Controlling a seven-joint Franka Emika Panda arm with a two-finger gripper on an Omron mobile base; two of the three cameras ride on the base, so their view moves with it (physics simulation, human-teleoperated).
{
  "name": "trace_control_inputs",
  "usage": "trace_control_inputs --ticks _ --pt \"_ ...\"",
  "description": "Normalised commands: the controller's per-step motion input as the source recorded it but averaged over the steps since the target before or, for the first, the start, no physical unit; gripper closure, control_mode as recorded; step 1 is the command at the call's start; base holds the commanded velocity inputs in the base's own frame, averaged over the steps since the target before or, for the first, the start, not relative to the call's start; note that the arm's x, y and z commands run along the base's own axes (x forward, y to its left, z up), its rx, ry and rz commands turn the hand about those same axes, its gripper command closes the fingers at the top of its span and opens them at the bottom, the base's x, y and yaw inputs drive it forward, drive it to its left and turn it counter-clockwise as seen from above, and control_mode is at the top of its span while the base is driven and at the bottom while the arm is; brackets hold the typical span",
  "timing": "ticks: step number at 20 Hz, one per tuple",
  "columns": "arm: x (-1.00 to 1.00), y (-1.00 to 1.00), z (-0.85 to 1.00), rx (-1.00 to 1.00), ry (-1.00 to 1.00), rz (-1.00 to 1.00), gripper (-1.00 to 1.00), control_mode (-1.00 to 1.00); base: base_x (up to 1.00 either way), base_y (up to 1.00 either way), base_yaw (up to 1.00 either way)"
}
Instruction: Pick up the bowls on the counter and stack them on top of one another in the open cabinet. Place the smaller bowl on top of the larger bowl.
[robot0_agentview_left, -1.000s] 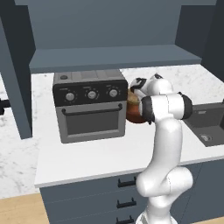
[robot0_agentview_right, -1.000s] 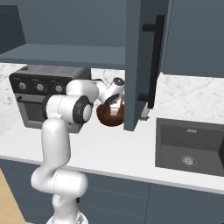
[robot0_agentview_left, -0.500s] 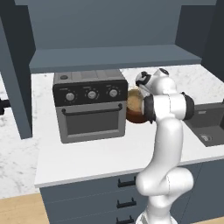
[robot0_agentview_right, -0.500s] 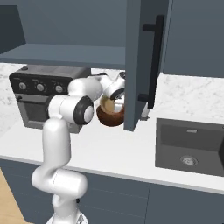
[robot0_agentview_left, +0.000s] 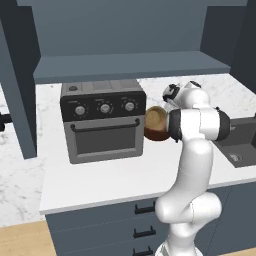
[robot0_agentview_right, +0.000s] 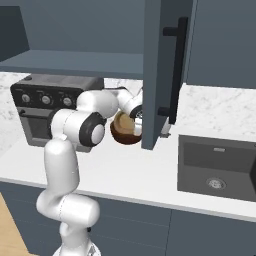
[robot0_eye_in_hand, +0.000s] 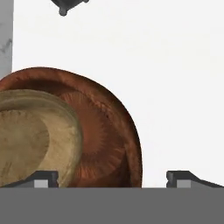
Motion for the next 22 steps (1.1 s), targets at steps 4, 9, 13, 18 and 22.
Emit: trace_control_inputs --ticks 4,9,13,18,22 --pt "-0.02 0.02 -0.57 -0.04 0.20 0.18 -1.00 -1.00 0.00 0.00 0.00" --pt "0.11 0.07 -0.50 -0.03 0.04 0.14 -1.00 -1.00 0.00 0.00 0.00" --pt "0.37 0.15 -0.46 0.00 0.00 0.05 -1.00 -1.00 0.00 0.00 0.00" --pt "0.07 0.09 -0.33 -0.02 0.00 0.01 1.00 -1.00 0.00 0.00 0.00" --pt "0.00 0.00 0.00 0.00 0.00 0.00 1.00 -1.00 0.00 0.00 0.00"
